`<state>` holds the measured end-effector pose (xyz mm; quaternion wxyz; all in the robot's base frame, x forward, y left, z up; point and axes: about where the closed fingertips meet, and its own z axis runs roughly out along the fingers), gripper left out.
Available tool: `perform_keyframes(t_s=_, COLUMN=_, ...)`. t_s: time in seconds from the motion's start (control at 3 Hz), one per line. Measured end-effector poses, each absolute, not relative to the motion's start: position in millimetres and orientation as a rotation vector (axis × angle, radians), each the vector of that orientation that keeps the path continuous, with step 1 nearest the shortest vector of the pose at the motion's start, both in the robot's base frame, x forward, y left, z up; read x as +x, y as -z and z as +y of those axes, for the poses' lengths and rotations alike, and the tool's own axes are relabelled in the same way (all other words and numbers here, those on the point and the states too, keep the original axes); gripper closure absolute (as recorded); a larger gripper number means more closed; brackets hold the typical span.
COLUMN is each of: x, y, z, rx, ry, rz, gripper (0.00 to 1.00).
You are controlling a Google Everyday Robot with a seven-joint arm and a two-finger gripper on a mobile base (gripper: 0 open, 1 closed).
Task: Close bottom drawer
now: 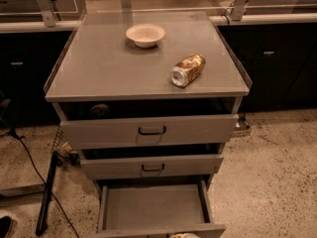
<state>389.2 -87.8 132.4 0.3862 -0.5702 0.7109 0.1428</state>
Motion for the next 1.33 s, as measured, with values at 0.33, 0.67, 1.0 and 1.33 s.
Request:
perform_keyframes(t_s=0.33, x=405, y=-128, z=-87, rx=-1.423, ry=-0.310, rz=1.762, gripper=1.00)
perform_keyframes(t_s=0.67, x=426, y=-126, z=-82, rx=-1.399, ry=-0.267, rz=1.701, gripper=1.00)
perform_keyframes(t_s=1.0, x=455, y=-125, z=-76, rx=-1.381, ry=-0.229, rz=1.646, gripper=1.00)
perform_keyframes(t_s=1.33, x=504, y=-125, z=-64, rx=-1.353, ry=-0.197, rz=1.594, gripper=1.00)
